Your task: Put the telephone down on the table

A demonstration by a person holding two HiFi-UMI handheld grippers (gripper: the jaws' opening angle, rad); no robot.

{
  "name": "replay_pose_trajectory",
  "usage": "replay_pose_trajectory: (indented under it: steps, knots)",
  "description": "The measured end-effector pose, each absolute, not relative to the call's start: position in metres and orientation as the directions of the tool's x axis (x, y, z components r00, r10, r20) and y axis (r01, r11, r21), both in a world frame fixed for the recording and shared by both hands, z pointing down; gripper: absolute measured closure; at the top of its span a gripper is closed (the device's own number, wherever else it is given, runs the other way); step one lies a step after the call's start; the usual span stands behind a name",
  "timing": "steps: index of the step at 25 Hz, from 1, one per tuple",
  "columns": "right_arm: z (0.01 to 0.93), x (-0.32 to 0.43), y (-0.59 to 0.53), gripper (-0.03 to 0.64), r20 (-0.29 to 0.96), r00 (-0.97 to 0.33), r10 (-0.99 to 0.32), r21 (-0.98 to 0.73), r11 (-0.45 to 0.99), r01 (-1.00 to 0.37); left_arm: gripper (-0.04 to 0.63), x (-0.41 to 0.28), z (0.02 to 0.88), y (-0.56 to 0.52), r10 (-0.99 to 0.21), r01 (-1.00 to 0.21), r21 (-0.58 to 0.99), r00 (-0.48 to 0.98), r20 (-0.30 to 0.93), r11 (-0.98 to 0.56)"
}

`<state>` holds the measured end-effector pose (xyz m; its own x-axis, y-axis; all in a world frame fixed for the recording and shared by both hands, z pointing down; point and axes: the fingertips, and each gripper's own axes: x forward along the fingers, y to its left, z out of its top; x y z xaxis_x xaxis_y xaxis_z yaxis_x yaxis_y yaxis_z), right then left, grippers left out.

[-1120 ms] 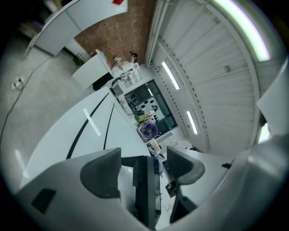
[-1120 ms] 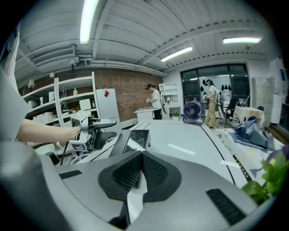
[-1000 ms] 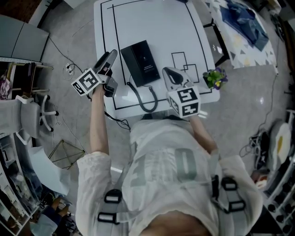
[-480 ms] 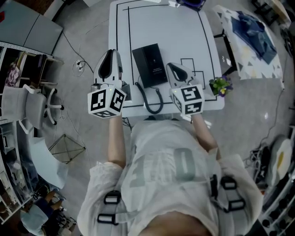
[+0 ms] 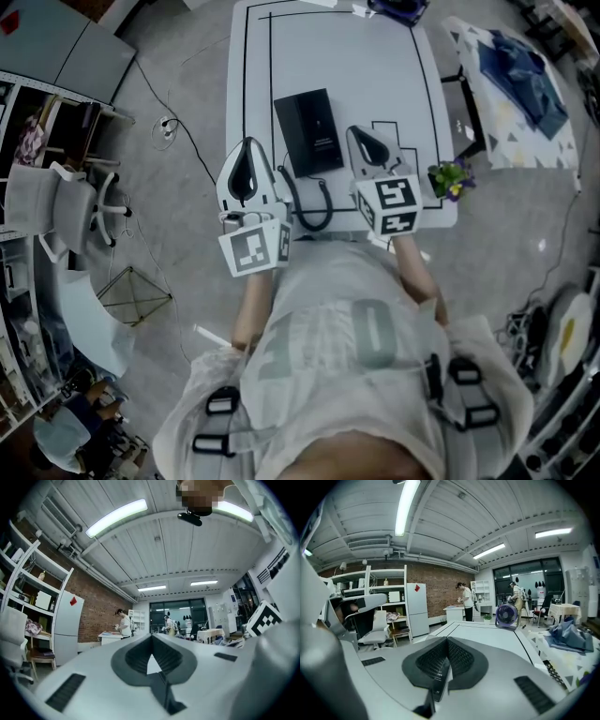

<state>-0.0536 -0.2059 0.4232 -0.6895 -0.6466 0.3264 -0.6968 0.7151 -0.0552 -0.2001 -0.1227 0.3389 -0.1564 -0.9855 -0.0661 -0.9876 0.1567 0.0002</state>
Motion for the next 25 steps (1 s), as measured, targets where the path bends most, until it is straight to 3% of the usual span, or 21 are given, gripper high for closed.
replay_pose_trajectory:
  steps: [5, 25]
  knots:
    - [0.436, -0.042, -0.204, 0.609, 0.339, -0.673, -0.657, -0.042, 0.704, -0.709, 0.589, -0.202, 0.355, -0.119, -0.985, -0.985, 0.012, -0.172, -0.015, 0.172]
    - [0.431, -0.024, -0.208, 0.609, 0.32, -0.658, -0.682, -0.058, 0.679, -0.732, 0.589, -0.207, 0.359, -0.123, -0.981, -0.981, -0.009, -0.191, 0.002, 0.191]
